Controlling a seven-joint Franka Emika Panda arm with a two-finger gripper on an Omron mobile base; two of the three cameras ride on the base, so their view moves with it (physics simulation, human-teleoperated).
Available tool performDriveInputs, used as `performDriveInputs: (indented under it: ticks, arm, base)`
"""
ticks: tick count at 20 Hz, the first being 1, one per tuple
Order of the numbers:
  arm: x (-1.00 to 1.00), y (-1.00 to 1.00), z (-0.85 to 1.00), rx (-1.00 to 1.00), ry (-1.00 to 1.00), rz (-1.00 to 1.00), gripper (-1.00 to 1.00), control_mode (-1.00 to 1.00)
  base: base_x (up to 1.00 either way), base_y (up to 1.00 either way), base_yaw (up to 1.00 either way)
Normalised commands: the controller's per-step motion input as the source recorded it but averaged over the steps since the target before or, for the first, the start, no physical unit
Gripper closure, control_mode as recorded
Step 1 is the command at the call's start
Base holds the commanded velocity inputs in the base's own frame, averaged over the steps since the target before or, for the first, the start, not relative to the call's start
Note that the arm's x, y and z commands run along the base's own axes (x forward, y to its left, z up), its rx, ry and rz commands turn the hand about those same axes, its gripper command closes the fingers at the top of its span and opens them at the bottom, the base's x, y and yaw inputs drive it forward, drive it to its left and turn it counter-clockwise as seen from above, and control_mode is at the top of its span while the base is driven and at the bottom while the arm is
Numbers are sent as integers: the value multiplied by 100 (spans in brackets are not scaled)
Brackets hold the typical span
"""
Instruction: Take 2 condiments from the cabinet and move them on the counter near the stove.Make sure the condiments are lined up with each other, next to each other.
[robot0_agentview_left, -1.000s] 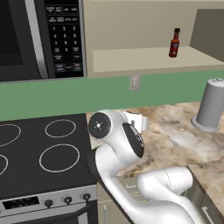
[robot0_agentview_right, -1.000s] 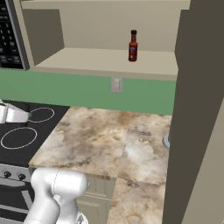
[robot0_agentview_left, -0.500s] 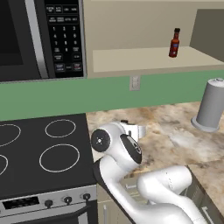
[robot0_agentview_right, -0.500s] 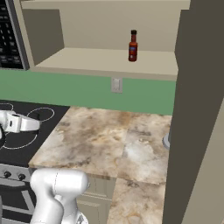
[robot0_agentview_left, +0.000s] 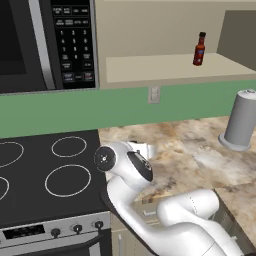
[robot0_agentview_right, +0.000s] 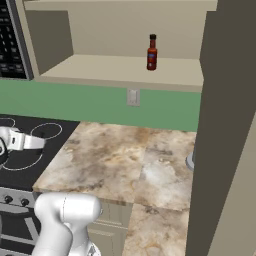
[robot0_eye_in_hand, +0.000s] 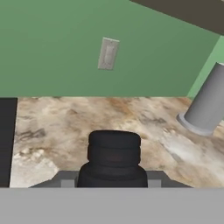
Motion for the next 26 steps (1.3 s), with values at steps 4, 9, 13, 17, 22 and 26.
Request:
performDriveInputs:
  ticks: [4, 9, 13, 17, 22, 26]
  arm:
    - [16, 34, -26, -4, -2, -3, 100, -100]
    - [27, 18, -26, 0, 1, -2, 100, -100]
    - [41, 1, -37, -1, 0, 0, 100, -100]
    - [36, 1, -36, -5, -2, 0, 100, -100]
    - [19, 10, -43, -7, -6, 0, 100, -100]
    - [1, 11, -25, -1, -9, 0, 100, -100]
  base:
    - [0, 0, 0]
    - [0, 0, 0]
    - [0, 0, 0]
    - [0, 0, 0]
    - [0, 0, 0]
    - [0, 0, 0]
